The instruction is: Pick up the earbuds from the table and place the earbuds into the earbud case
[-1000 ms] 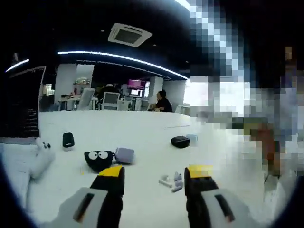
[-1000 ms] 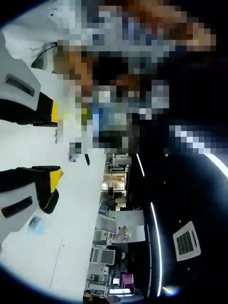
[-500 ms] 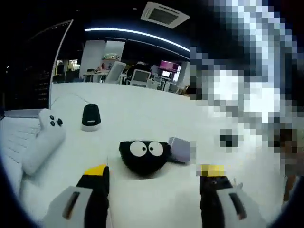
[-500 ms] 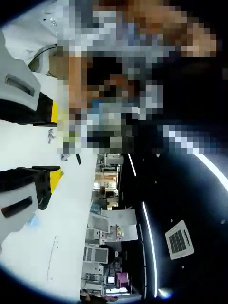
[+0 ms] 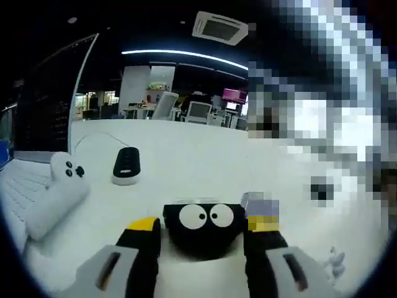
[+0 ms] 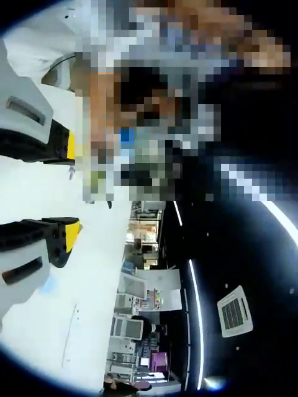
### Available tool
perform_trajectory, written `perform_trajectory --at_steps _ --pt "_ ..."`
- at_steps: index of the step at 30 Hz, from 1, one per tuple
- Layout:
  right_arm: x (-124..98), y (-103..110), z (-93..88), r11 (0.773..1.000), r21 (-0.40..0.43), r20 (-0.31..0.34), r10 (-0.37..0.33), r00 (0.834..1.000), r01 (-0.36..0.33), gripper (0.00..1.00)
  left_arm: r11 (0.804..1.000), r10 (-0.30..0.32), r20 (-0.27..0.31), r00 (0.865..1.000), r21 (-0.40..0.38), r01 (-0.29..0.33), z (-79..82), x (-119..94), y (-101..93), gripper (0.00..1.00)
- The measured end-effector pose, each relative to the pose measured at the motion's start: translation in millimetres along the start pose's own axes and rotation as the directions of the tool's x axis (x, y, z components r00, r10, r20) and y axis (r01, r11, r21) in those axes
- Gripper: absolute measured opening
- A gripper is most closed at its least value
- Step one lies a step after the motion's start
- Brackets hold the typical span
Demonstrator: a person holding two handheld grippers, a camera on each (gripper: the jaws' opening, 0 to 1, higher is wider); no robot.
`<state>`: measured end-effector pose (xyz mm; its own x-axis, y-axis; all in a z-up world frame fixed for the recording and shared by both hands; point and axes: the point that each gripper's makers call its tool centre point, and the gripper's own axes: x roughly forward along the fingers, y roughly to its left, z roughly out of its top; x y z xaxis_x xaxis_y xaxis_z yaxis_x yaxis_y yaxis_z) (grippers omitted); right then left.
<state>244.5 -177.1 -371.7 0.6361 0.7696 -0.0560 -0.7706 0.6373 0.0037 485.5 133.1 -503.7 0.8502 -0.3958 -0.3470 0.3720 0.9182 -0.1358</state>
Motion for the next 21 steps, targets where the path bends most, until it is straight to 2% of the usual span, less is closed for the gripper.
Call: perform_trajectory --at_steps 8,13,15,17,19,20,21 --pt "2.5 -2.4 -8.4 1.000 0.019 -0.016 0.008 1.000 -0.007 0.33 1.000 -0.008 0.014 1.000 0.027 0.008 0.1 -1.9 0.1 0.48" --pt "7.1 1.2 -11.3 0.999 0.032 -0.019 0.023 1.000 -0.022 0.32 0.999 -0.030 0.097 0.995 0.036 0.027 14.5 -14.7 -6.8 0.47" --pt "9.9 5.6 -12.4 0.998 0.046 -0.016 0.040 0.999 -0.039 0.32 0.998 -0.057 0.130 0.990 0.038 0.052 22.7 -20.9 -14.2 0.47" --pt "13.4 10.8 -13.2 0.995 0.079 -0.009 0.061 0.998 -0.060 0.33 0.994 -0.102 0.171 0.980 0.065 0.092 33.5 -31.8 -29.6 0.47" --pt "17.2 12.1 -14.9 0.994 0.092 -0.012 0.060 0.998 -0.059 0.32 0.991 -0.118 0.189 0.975 0.091 0.102 36.8 -41.7 -42.1 0.47" --pt "18.4 12.7 -17.2 0.995 0.083 -0.023 0.055 0.998 -0.053 0.32 0.983 -0.151 0.206 0.967 0.134 0.125 38.9 -56.6 -64.4 0.47" --pt "18.6 11.0 -20.3 0.998 0.055 -0.044 0.044 0.998 -0.041 0.32 0.981 -0.158 0.209 0.965 0.146 0.129 39.1 -61.3 -70.6 0.47"
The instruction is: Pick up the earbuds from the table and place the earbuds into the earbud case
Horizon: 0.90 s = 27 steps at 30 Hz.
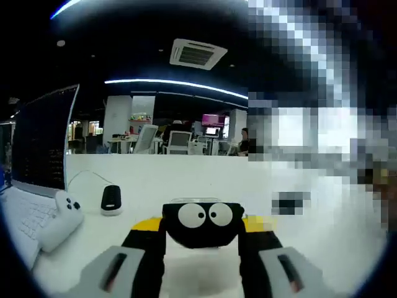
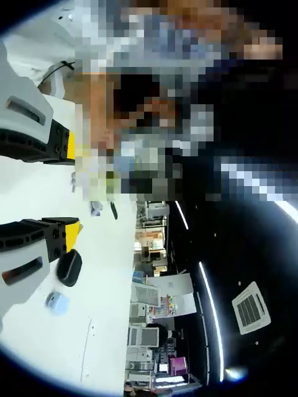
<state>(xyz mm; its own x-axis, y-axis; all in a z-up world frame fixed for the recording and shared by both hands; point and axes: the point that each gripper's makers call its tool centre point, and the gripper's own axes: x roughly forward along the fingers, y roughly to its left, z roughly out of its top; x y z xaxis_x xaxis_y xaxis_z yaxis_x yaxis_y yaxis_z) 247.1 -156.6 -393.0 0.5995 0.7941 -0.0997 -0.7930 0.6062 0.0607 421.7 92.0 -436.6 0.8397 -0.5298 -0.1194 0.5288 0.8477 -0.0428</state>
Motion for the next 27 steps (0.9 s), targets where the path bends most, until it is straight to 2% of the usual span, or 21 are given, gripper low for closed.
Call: perform_trajectory --at_steps 2,4,7,9,12,15,19,22,24,25,27 --pt "2.6 2.9 -6.5 0.996 -0.087 -0.045 -0.016 0.999 0.012 0.32 0.999 -0.036 0.031 0.999 0.017 0.035 9.5 -9.8 -22.4 0.47" --pt "4.2 10.5 -4.1 0.999 -0.051 -0.028 0.010 1.000 -0.011 0.31 0.998 -0.067 0.060 0.996 0.027 0.065 18.8 -16.8 -37.6 0.47" --pt "8.0 24.0 4.8 0.990 0.109 0.046 0.085 0.995 -0.090 0.29 0.992 -0.105 0.105 0.989 0.074 0.098 29.4 -26.9 -63.6 0.47" --pt "11.9 30.8 6.7 0.955 0.255 0.089 0.134 0.987 -0.152 0.27 0.984 -0.118 0.153 0.981 0.150 0.095 39.7 -35.3 -83.7 0.47" --pt "17.9 39.5 10.4 0.908 0.359 0.144 0.177 0.974 -0.218 0.25 0.966 -0.126 0.200 0.972 0.250 0.073 46.9 -46.3 -110.7 0.47" --pt "23.8 49.5 12.5 0.898 0.363 0.155 0.205 0.966 -0.249 0.27 0.957 -0.146 0.243 0.959 0.279 0.076 50.1 -55.1 -139.6 0.47" --pt "33.3 56.5 12.8 0.891 0.373 0.162 0.212 0.964 -0.259 0.33 0.957 -0.160 0.298 0.941 0.280 0.074 57.0 -64.2 -166.9 0.47" --pt "38.0 63.0 13.5 0.883 0.385 0.175 0.217 0.960 -0.270 0.33 0.955 -0.172 0.314 0.934 0.285 0.080 57.5 -67.1 -185.6 0.48" --pt "39.8 63.2 14.1 0.881 0.397 0.181 0.202 0.963 -0.259 0.34 0.948 -0.180 0.328 0.927 0.308 0.076 58.2 -68.5 -196.0 0.48" --pt "40.2 60.9 15.9 0.884 0.398 0.191 0.182 0.965 -0.246 0.34 0.937 -0.178 0.338 0.924 0.346 0.054 59.2 -69.7 -202.0 0.48" --pt "40.1 58.2 16.3 0.888 0.400 0.193 0.161 0.968 -0.227 0.35 0.935 -0.182 0.352 0.918 0.350 0.051 58.2 -72.5 -212.0 0.48"
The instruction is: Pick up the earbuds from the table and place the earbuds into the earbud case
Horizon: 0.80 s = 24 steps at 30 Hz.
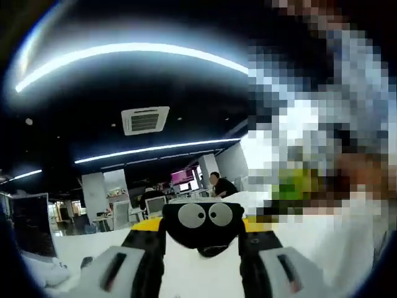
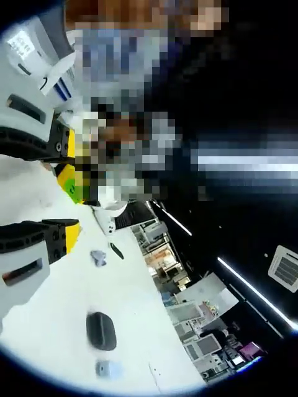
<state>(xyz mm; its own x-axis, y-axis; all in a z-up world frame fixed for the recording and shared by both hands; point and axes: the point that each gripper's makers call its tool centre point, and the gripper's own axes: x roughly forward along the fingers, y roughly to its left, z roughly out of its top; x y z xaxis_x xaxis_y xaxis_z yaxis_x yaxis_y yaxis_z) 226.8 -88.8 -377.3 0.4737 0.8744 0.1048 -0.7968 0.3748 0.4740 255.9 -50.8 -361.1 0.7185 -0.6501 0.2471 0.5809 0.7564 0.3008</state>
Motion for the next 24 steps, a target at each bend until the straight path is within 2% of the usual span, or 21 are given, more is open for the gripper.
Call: perform_trajectory --at_steps 3,6,8,13,16,20,22,24 --pt "-0.2 -0.7 0.6 1.000 -0.007 -0.002 -0.005 1.000 0.005 0.36 0.999 -0.018 0.004 1.000 0.034 0.018 2.5 0.3 -12.9 0.48" --pt "2.9 7.4 -3.0 1.000 -0.008 -0.017 0.029 0.999 -0.030 0.36 0.996 -0.041 0.005 0.999 0.074 0.041 4.3 2.6 -28.2 0.48" --pt "4.2 8.6 -5.5 0.999 -0.012 -0.025 0.031 0.999 -0.032 0.35 0.996 -0.052 0.009 0.999 0.069 0.051 6.0 3.5 -32.0 0.48" --pt "3.2 9.1 -4.0 0.998 0.027 -0.008 0.054 0.998 -0.054 0.21 0.990 -0.071 0.029 0.997 0.124 0.067 10.9 3.3 -45.1 0.48" --pt "2.4 11.1 -5.8 0.998 0.022 -0.014 0.056 0.998 -0.055 0.21 0.989 -0.076 0.029 0.997 0.129 0.072 11.4 3.3 -46.4 0.48" --pt "1.0 7.3 -5.0 0.999 0.012 -0.030 0.045 0.999 -0.045 0.20 0.991 -0.103 0.023 0.994 0.085 0.100 8.5 4.3 -46.8 0.48" --pt "1.0 8.1 -3.9 0.999 0.005 -0.026 0.048 0.999 -0.048 0.20 0.990 -0.108 0.033 0.994 0.096 0.104 10.5 3.5 -47.0 0.49" --pt "-0.4 10.6 -1.5 0.998 -0.029 -0.030 0.052 0.998 -0.053 0.20 0.989 -0.117 0.040 0.992 0.097 0.113 12.1 1.9 -46.9 0.49"
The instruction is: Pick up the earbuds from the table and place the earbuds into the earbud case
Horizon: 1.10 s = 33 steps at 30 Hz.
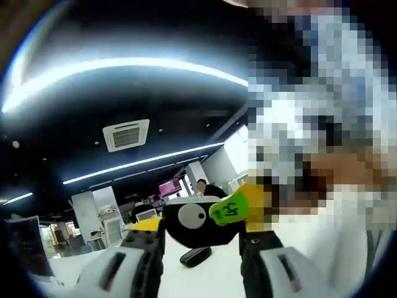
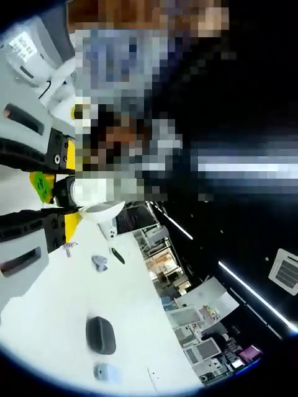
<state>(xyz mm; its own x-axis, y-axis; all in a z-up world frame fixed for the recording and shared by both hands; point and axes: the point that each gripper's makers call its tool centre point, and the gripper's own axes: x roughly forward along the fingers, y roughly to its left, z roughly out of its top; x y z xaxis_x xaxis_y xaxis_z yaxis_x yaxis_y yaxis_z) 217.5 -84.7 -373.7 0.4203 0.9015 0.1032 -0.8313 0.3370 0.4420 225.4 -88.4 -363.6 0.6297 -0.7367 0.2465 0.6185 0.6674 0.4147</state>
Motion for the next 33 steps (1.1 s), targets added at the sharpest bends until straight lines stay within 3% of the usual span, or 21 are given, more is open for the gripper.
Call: perform_trajectory --at_steps 7,10,11,13,14,15,17,19,23,24,27,30,31,33 --pt "-6.4 -5.7 1.6 0.998 -0.065 -0.009 -0.025 1.000 0.024 0.19 0.999 -0.048 -0.006 0.999 -0.002 0.048 -0.6 -3.7 -2.4 0.49" --pt "-11.3 -10.2 2.2 0.989 -0.144 -0.001 -0.021 1.000 0.021 0.19 0.993 -0.114 -0.001 0.993 -0.040 0.114 0.4 -7.4 -8.8 0.54" --pt "-14.6 -11.9 3.8 0.983 -0.182 0.012 -0.015 1.000 0.017 0.19 0.984 -0.159 0.000 0.987 -0.076 0.158 0.5 -9.4 -13.5 0.55" --pt "-19.0 -13.7 3.7 0.984 -0.178 0.018 -0.017 1.000 0.020 0.19 0.971 -0.207 -0.003 0.978 -0.122 0.206 0.1 -12.1 -17.3 0.56" --pt "-23.4 -13.3 5.3 0.967 -0.255 0.030 -0.004 1.000 0.012 0.19 0.952 -0.250 -0.003 0.968 -0.184 0.245 0.1 -15.1 -19.3 0.58" --pt "-26.5 -13.7 3.6 0.960 -0.281 0.018 -0.010 1.000 0.015 0.19 0.938 -0.281 -0.001 0.960 -0.211 0.275 0.5 -17.3 -21.1 0.59" --pt "-32.9 -7.4 1.5 0.900 -0.436 0.006 0.007 1.000 -0.003 0.19 0.906 -0.320 0.006 0.948 -0.291 0.308 1.0 -21.8 -20.7 0.59" --pt "-37.7 -2.8 -3.6 0.843 -0.538 -0.013 -0.011 1.000 0.002 0.19 0.880 -0.337 0.003 0.942 -0.354 0.316 -1.0 -24.7 -16.8 0.58" --pt "-43.3 2.1 -7.8 0.822 -0.569 -0.024 -0.011 1.000 -0.004 0.19 0.832 -0.322 -0.006 0.947 -0.479 0.280 -7.7 -27.2 1.0 0.57" --pt "-43.5 1.5 -10.6 0.811 -0.585 -0.035 -0.015 0.999 -0.008 0.19 0.829 -0.320 -0.019 0.947 -0.490 0.270 -11.0 -26.9 5.0 0.57" --pt "-42.0 0.7 -17.4 0.817 -0.576 -0.052 -0.010 0.999 -0.022 0.19 0.819 -0.310 -0.037 0.950 -0.518 0.247 -16.3 -26.0 14.5 0.56" --pt "-41.4 -2.5 -22.8 0.823 -0.568 -0.070 -0.013 0.997 -0.029 0.19 0.777 -0.339 -0.067 0.938 -0.582 0.240 -22.8 -31.7 19.0 0.55" --pt "-42.1 -3.6 -24.4 0.825 -0.564 -0.073 -0.012 0.997 -0.032 0.19 0.765 -0.366 -0.098 0.926 -0.598 0.239 -28.0 -35.6 16.9 0.56" --pt "-43.4 -5.7 -26.4 0.833 -0.553 -0.078 -0.009 0.997 -0.036 0.19 0.771 -0.387 -0.152 0.909 -0.595 0.229 -37.1 -41.2 17.5 0.58"
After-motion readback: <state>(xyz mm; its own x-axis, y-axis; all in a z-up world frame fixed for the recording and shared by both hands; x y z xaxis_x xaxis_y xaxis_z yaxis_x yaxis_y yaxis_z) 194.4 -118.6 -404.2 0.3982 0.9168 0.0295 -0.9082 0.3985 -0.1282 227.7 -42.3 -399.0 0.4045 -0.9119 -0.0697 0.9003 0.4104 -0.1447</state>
